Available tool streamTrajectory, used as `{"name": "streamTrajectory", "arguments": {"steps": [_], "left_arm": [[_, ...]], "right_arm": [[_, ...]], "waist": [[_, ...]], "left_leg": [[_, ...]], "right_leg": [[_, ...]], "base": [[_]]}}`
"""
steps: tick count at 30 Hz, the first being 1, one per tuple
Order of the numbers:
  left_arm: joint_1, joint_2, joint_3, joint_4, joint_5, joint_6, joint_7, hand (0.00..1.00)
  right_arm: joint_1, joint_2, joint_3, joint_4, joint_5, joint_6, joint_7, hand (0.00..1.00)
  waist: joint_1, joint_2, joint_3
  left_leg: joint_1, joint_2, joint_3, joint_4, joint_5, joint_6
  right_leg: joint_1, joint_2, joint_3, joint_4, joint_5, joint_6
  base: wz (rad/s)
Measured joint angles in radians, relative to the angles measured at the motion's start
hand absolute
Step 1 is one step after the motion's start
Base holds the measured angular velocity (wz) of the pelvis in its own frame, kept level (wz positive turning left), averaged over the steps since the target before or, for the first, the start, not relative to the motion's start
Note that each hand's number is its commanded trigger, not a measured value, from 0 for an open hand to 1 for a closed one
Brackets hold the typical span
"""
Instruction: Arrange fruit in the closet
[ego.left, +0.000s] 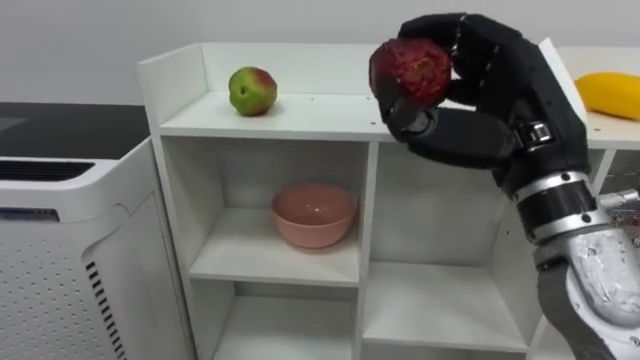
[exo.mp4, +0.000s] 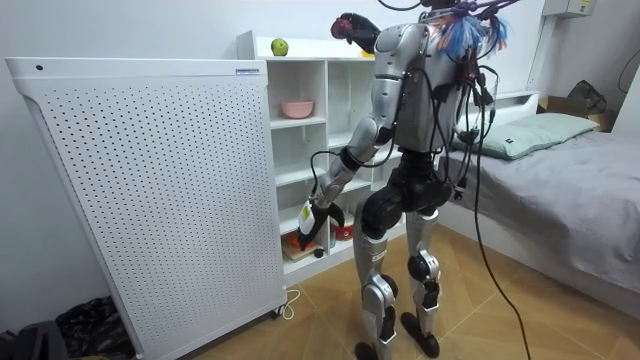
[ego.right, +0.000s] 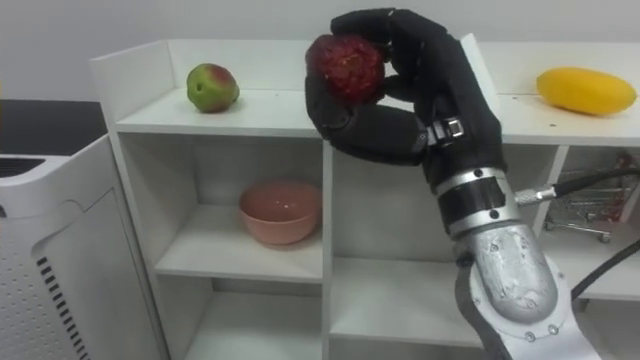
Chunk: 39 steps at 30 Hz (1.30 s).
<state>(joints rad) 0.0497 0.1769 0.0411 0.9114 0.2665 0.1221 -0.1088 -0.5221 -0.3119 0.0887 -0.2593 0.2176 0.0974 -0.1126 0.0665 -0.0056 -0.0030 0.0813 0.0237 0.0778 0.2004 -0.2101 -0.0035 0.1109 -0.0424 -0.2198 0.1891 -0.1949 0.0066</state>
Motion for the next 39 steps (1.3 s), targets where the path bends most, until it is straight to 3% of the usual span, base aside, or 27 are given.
{"name": "streamTrajectory", "arguments": {"steps": [3, 8, 11, 13, 23, 28, 32, 35, 37, 39], "left_arm": [[0.001, -0.001, -0.012, 0.014, 0.0, -0.01, 0.019, 0.0], [0.019, -0.006, -0.014, 0.016, 0.001, -0.009, 0.039, 0.0], [0.025, -0.006, -0.027, 0.04, -0.003, -0.013, 0.061, 0.0], [0.025, -0.006, -0.055, 0.057, -0.002, -0.012, 0.063, 0.0], [-0.008, -0.012, -0.115, 0.119, -0.149, -0.015, 0.088, 0.0], [-0.014, -0.02, -0.143, 0.19, -0.238, -0.068, 0.161, 0.0], [-0.01, -0.022, -0.143, 0.24, -0.274, -0.105, 0.224, 0.0], [-0.009, -0.017, -0.145, 0.269, -0.276, -0.126, 0.272, 0.0], [0.004, -0.018, -0.164, 0.272, -0.279, -0.13, 0.297, 0.0], [0.012, -0.017, -0.172, 0.276, -0.276, -0.131, 0.302, 0.0]], "right_arm": [[0.011, 0.015, 0.009, 0.0, 0.03, -0.002, 0.001, 1.0], [0.147, 0.049, 0.01, 0.017, 0.055, -0.01, 0.017, 1.0], [0.213, 0.063, 0.023, 0.097, 0.097, -0.01, 0.031, 1.0], [0.252, 0.063, 0.032, 0.133, 0.149, 0.002, 0.047, 1.0], [0.254, 0.11, 0.047, 0.332, 0.22, -0.016, 0.033, 1.0], [0.255, 0.142, 0.048, 0.528, 0.268, -0.075, 0.02, 1.0], [0.255, 0.164, 0.049, 0.66, 0.275, -0.078, -0.015, 1.0], [0.257, 0.167, 0.048, 0.695, 0.325, -0.084, -0.043, 1.0], [0.256, 0.167, 0.046, 0.713, 0.43, -0.13, -0.05, 1.0], [0.254, 0.167, 0.043, 0.742, 0.521, -0.147, -0.049, 1.0]], "waist": [[0.002, -0.002, -0.0011], [0.019, -0.002, -0.0012], [0.018, 0.006, 0.0037], [0.018, 0.018, -0.0011], [-0.012, 0.049, 0.0052], [-0.013, 0.047, 0.0075], [0.004, 0.037, 0.0148], [0.011, 0.023, 0.0252], [0.021, 0.023, 0.0303], [0.021, 0.031, 0.0394]], "left_leg": [[0.0, 0.0, 0.003, -0.001, 0.0, 0.0], [0.0, 0.0, 0.003, 0.0, 0.0, 0.0], [-0.008, 0.0, 0.003, 0.003, 0.001, 0.001], [-0.044, 0.002, 0.001, 0.005, 0.0, 0.001], [-0.141, -0.003, -0.009, 0.02, 0.028, 0.011], [-0.179, -0.004, 0.003, 0.024, 0.033, 0.012], [-0.236, -0.002, 0.019, 0.058, 0.033, 0.012], [-0.325, 0.0, 0.023, 0.134, 0.021, 0.015], [-0.403, 0.001, 0.018, 0.216, -0.002, 0.02], [-0.452, 0.002, -0.004, 0.276, -0.025, 0.021]], "right_leg": [[-0.008, 0.0, 0.005, -0.002, 0.004, 0.001], [-0.007, -0.001, 0.01, -0.003, 0.005, 0.002], [-0.01, -0.001, 0.007, -0.001, 0.006, 0.0], [-0.044, 0.0, 0.006, 0.005, 0.012, -0.002], [-0.15, -0.013, -0.003, 0.036, 0.022, -0.004], [-0.197, -0.017, -0.001, 0.058, 0.023, -0.006], [-0.283, -0.025, -0.001, 0.129, 0.018, -0.01], [-0.371, -0.045, -0.003, 0.202, 0.004, -0.018], [-0.431, -0.047, 0.0, 0.256, -0.018, -0.023], [-0.462, -0.048, -0.002, 0.298, -0.038, -0.026]], "base": [[-0.05], [0.0], [0.0], [0.0], [0.03], [-0.03], [-0.15], [0.0], [0.09], [0.22]]}}
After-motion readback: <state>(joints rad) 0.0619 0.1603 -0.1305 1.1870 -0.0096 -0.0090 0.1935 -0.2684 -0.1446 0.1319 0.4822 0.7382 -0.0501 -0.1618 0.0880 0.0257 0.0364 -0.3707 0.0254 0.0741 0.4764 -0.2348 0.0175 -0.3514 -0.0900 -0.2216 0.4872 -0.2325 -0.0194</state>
